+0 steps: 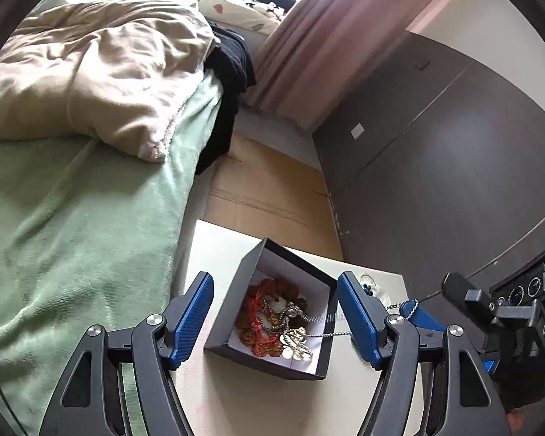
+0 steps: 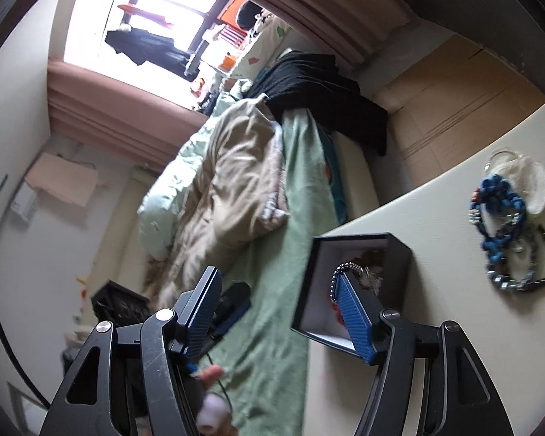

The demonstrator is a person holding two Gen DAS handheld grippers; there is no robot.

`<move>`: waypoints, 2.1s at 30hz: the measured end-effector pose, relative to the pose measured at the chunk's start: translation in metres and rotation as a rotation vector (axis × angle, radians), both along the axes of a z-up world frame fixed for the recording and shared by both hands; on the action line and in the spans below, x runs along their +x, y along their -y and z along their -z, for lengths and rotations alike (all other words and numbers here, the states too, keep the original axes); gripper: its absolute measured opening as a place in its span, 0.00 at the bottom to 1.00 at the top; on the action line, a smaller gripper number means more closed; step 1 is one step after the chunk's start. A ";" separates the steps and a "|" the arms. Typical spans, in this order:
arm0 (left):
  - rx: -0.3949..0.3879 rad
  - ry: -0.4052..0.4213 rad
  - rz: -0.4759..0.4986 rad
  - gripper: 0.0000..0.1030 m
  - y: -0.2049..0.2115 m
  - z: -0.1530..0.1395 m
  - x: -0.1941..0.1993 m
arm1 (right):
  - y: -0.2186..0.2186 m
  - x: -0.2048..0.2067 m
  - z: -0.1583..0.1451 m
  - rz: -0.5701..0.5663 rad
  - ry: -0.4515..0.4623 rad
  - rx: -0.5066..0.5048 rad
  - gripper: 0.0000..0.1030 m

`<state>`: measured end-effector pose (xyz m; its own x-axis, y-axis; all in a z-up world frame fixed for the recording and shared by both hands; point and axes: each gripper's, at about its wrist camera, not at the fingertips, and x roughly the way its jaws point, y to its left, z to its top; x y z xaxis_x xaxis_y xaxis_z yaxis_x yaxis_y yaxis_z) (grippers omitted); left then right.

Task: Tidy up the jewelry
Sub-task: 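Lower the silver chain into the black box and open both tools, then move the left tool to the blue beaded bracelets and close on them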

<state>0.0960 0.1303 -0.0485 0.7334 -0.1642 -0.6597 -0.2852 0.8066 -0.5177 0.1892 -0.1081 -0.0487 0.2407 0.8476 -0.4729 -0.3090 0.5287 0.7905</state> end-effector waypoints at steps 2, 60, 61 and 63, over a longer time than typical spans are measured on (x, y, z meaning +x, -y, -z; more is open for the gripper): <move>-0.002 0.001 0.007 0.69 0.003 0.000 0.001 | 0.004 0.000 -0.002 -0.006 0.007 0.022 0.63; 0.096 -0.015 0.230 0.60 0.138 0.015 0.066 | 0.156 0.039 0.064 0.328 -0.272 -0.324 0.81; 0.097 -0.032 0.243 0.59 0.143 0.018 0.072 | 0.160 0.040 0.064 0.338 -0.273 -0.320 0.80; 0.107 -0.057 0.258 0.59 0.152 0.021 0.080 | 0.165 0.040 0.064 0.349 -0.277 -0.318 0.80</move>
<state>0.1762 -0.0213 -0.0692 0.6373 -0.2677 -0.7226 -0.0892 0.9058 -0.4143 0.2297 -0.2726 -0.1128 0.3124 0.5449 -0.7782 0.1246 0.7886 0.6022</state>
